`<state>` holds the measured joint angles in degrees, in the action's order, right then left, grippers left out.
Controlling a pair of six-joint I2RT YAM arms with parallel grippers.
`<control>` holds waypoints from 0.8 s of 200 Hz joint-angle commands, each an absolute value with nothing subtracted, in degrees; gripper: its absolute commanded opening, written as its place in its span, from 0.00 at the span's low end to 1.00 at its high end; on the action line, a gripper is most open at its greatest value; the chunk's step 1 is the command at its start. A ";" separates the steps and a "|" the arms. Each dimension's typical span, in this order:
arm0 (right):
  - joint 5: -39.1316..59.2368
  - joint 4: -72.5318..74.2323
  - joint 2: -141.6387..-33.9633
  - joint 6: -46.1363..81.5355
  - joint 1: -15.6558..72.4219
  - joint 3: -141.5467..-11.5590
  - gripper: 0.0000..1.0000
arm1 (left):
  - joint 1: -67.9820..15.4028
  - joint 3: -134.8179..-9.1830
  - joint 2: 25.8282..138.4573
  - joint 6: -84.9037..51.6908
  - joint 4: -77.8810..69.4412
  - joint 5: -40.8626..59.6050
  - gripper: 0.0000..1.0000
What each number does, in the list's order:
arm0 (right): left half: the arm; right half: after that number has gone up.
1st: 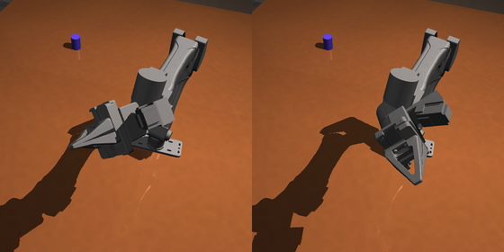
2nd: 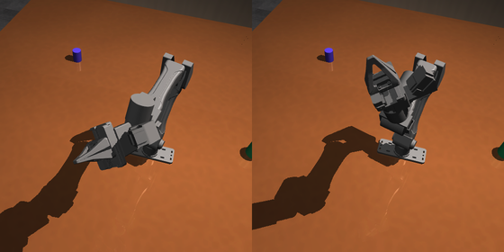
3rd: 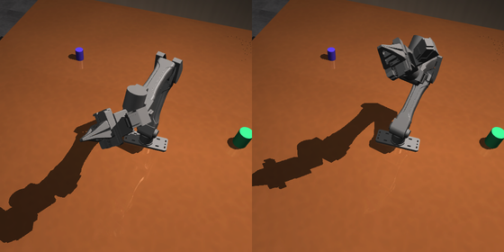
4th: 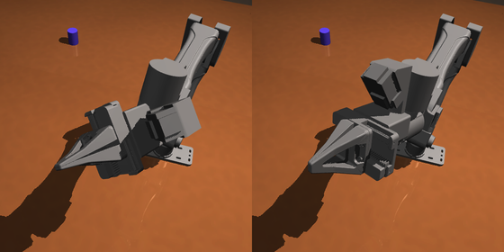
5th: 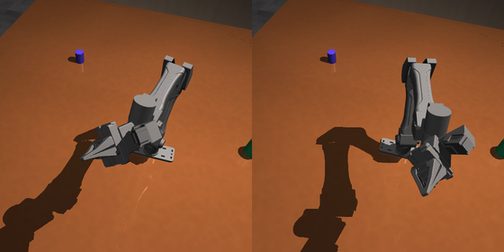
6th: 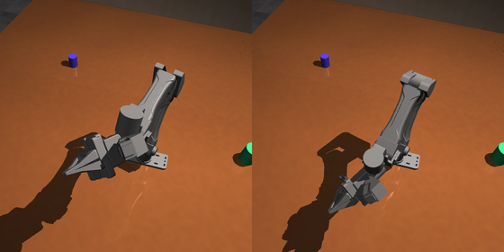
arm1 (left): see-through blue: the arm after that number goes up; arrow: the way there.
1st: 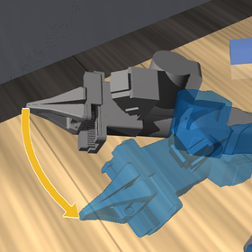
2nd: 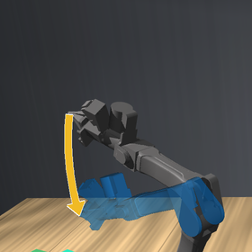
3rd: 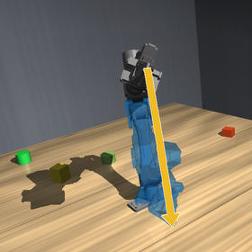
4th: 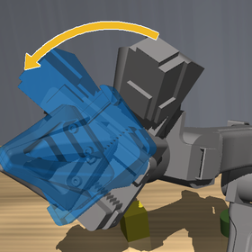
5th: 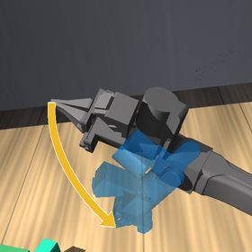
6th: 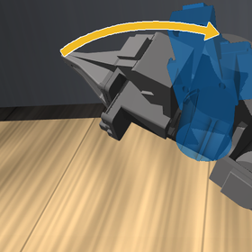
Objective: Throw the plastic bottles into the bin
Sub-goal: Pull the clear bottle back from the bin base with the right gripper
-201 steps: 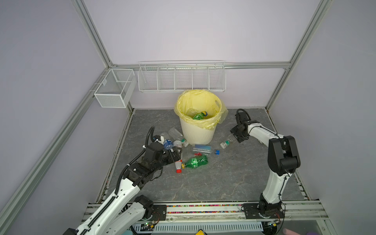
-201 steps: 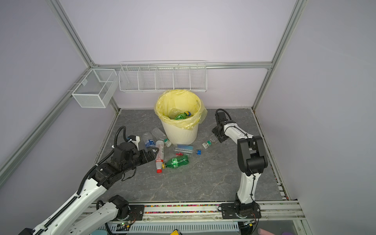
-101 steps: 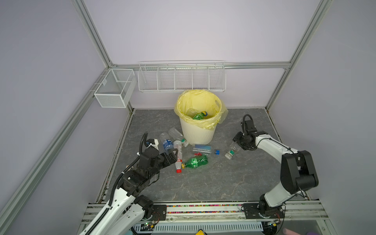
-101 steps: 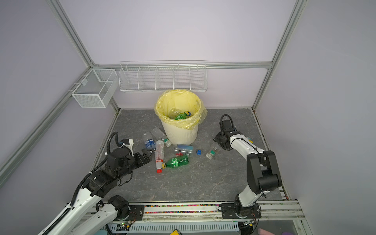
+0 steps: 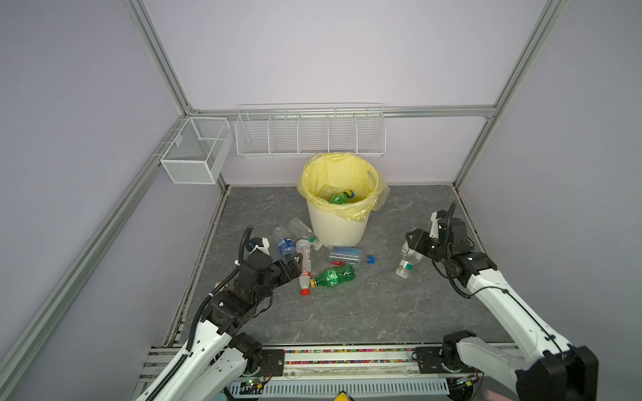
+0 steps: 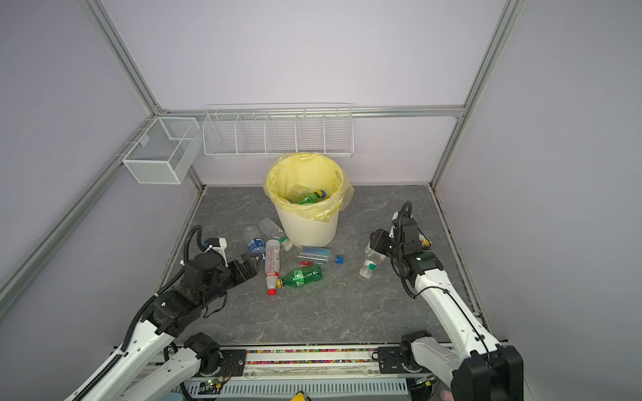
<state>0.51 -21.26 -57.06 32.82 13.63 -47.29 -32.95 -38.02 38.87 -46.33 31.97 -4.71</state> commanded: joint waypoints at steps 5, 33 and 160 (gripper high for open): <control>1.15 -26.03 -52.66 27.07 13.80 -47.02 0.07 | -32.87 -37.00 40.43 -47.70 29.43 -5.58 1.00; 5.65 -30.33 -52.94 25.20 13.88 -49.41 0.07 | -32.87 -37.42 42.89 -47.62 28.01 -5.66 1.00; 20.92 -26.93 -47.48 27.62 13.83 -46.34 0.07 | -32.87 -36.04 45.16 -48.08 25.14 -8.54 1.00</control>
